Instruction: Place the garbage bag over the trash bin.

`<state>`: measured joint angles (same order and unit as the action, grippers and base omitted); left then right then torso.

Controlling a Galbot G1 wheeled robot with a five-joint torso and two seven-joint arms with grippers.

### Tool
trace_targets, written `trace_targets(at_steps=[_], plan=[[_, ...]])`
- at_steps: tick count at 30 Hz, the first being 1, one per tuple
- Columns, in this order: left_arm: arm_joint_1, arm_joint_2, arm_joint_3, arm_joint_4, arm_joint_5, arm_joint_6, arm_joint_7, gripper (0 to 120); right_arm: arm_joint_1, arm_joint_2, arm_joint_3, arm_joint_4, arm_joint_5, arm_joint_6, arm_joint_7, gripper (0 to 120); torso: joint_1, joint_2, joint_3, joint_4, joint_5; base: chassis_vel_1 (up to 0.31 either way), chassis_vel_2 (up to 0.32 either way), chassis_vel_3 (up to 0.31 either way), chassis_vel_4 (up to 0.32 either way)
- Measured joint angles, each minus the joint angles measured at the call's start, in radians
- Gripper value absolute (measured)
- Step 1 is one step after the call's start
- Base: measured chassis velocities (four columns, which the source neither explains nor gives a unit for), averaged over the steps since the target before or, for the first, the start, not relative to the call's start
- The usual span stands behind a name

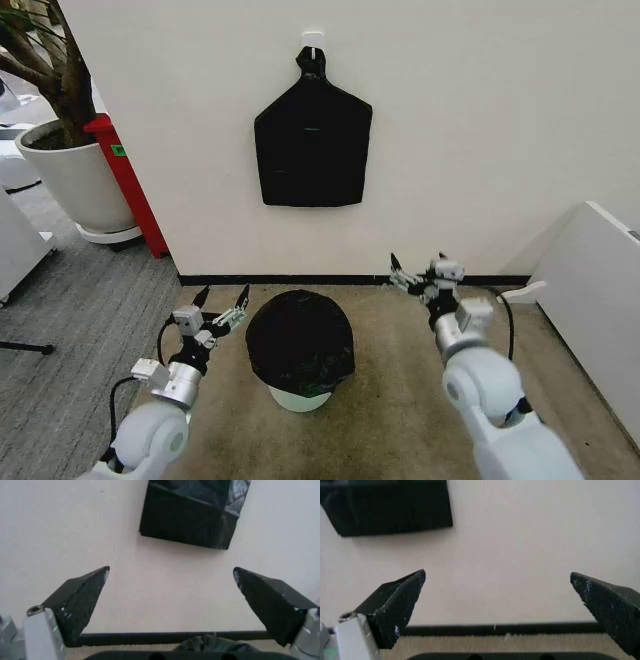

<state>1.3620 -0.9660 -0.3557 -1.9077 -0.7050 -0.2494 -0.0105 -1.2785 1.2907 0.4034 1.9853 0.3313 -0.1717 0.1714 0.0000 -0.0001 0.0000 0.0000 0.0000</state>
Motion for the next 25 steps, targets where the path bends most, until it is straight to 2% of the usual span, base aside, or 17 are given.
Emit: trace_targets(at_steps=[3,8,13,18,25], plan=[[-0.027,0.007,0.01,0.04,0.035,0.006,-0.035,98,-0.014,-0.04,0.007,-0.062,0.029,0.08,-0.083,100,0.0,0.0,0.0,-0.0001,-0.0001,0.0,0.0,0.0,0.0],[-0.03,-0.007,0.015,0.089,0.078,0.008,-0.069,99,-0.015,-0.07,-0.01,-0.147,0.042,0.178,-0.069,100,0.0,0.0,0.0,0.0002,-0.0001,0.0,0.0,0.0,0.0],[-0.024,-0.02,0.016,0.114,0.09,-0.003,-0.078,99,-0.023,-0.046,-0.009,-0.188,0.032,0.209,-0.048,100,0.0,0.0,0.0,0.0,0.0,0.0,0.0,0.0,0.0],[-0.022,-0.024,0.014,0.117,0.1,-0.009,-0.098,98,-0.02,-0.03,0.002,-0.235,-0.049,0.283,-0.132,100,0.0,0.0,0.0,0.0001,0.0,0.0,0.0,0.0,0.0],[-0.021,-0.025,0.013,0.115,0.102,-0.009,-0.103,98,-0.019,-0.03,0.003,-0.237,-0.058,0.289,-0.142,100,0.0,0.0,0.0,0.0001,0.0,0.0,0.0,0.0,0.0]])
